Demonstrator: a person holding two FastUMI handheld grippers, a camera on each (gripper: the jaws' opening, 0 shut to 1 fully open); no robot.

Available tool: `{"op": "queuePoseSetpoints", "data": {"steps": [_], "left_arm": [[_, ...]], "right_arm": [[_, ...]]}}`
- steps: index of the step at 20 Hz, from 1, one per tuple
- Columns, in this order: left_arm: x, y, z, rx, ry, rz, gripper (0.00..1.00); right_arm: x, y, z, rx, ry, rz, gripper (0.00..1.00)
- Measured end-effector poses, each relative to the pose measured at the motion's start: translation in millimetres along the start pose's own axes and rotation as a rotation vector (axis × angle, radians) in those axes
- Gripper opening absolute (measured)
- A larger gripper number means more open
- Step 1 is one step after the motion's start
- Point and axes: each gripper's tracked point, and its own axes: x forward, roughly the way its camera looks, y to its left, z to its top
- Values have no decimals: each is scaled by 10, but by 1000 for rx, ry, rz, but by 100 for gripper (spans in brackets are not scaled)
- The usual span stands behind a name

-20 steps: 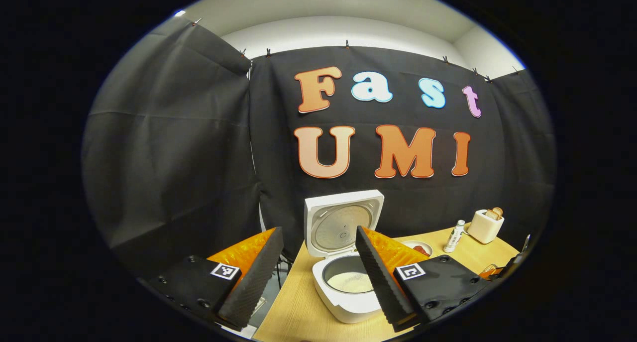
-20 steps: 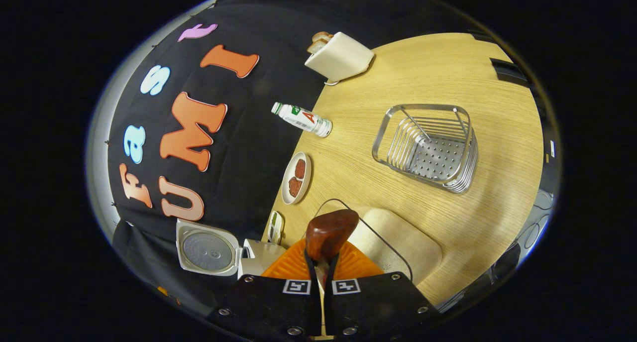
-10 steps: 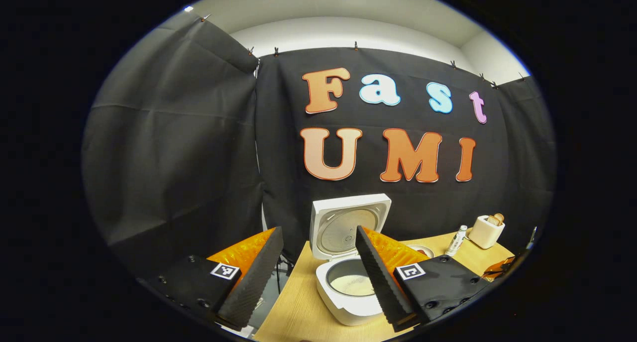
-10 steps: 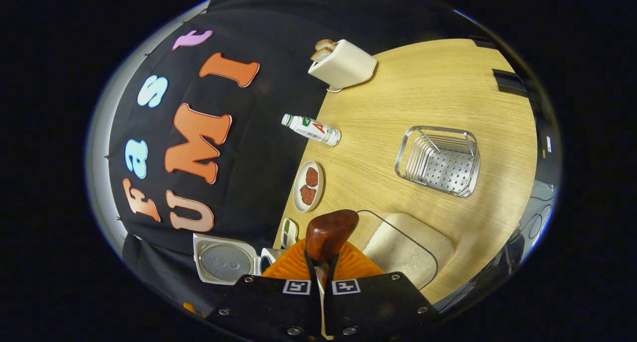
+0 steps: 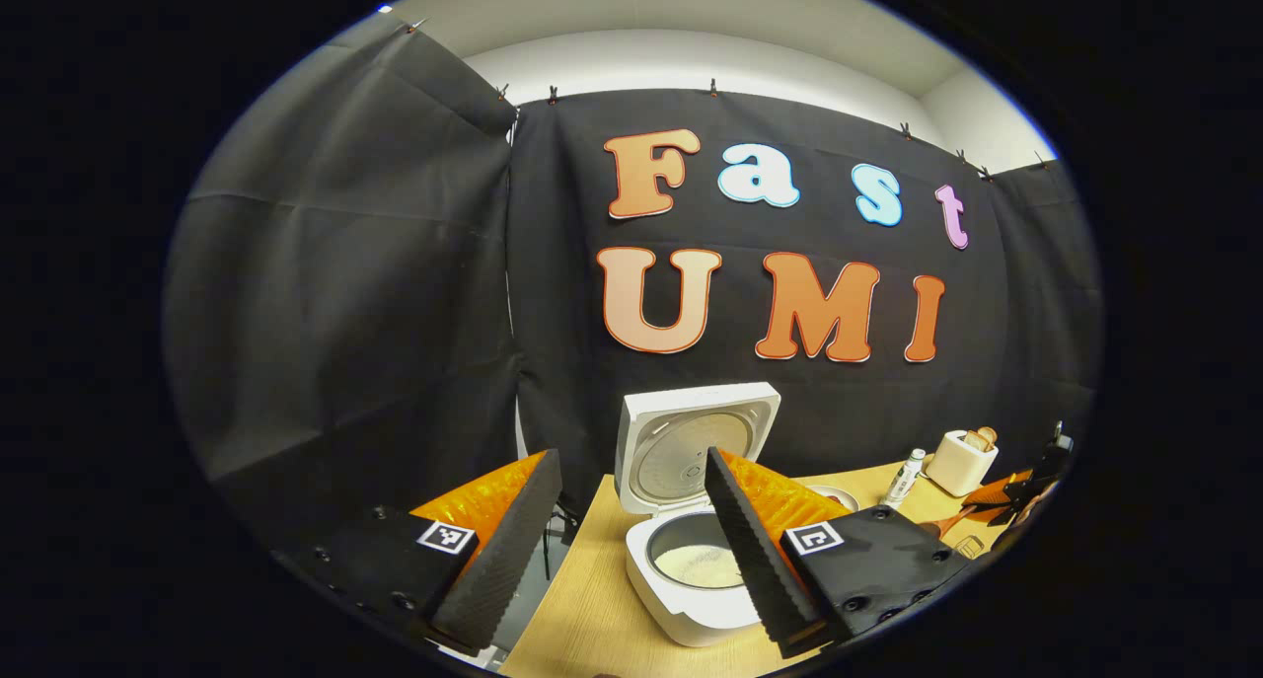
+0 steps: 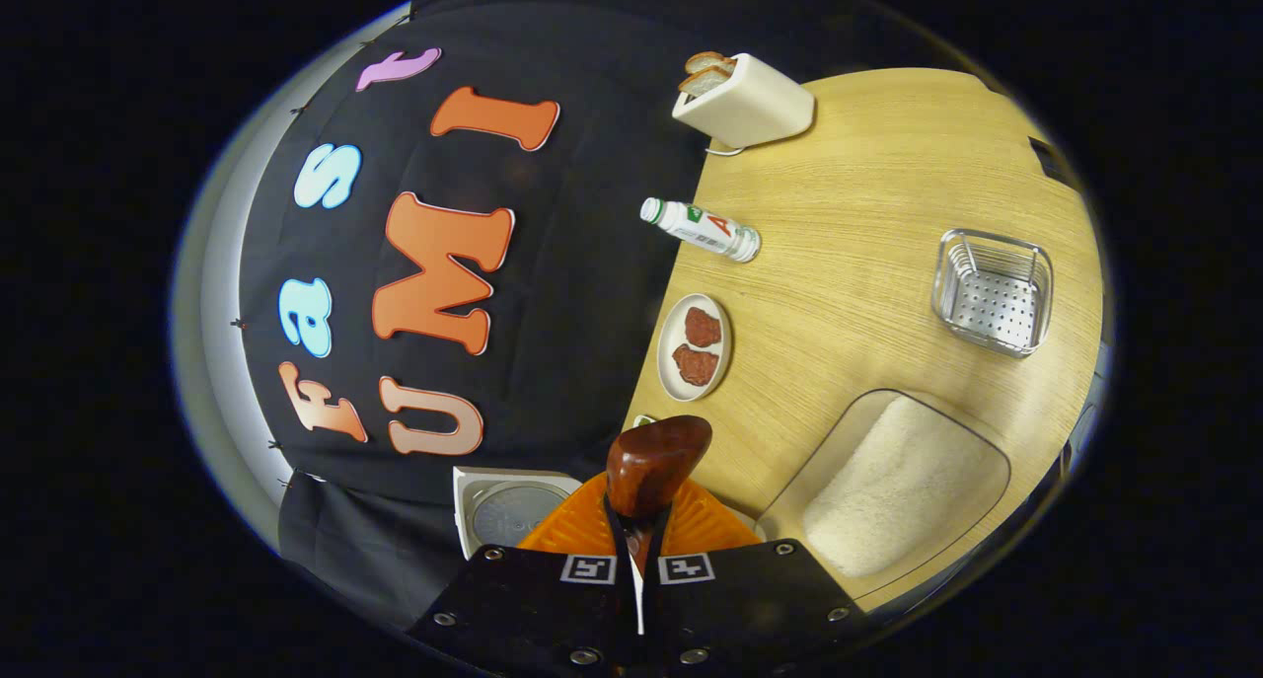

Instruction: Close the left gripper, press the button to open the rice cooker; take a wooden spoon from the chopstick holder with the right hand, scoop a spoonful of rice and pour it into the rice cooker, then put the wooden spoon back into the chopstick holder.

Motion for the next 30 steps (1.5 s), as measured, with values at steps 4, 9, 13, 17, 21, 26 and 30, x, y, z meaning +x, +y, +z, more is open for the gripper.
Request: {"op": "queuePoseSetpoints", "data": {"steps": [4,9,13,17,21,26,30], "left_arm": [[6,91,12,0,-8,15,100],[13,240,31,-19,-15,40,99],[33,345,-18,-25,-6,60,99],[60,412,-36,-18,1,72,99],[52,443,-98,-14,16,80,99],[75,563,-169,-17,31,91,99],[82,629,-220,-18,39,97,99]], "right_arm": [[204,517,-183,-17,37,62,2],[510,983,-441,-54,67,109,2],[795,1166,-657,-83,73,106,1],[1078,1217,-873,-117,80,93,2],[1281,1178,-1016,-141,78,67,1],[1386,1139,-1111,-176,64,38,2],[1430,1152,-1156,-275,36,-2,2]]}}
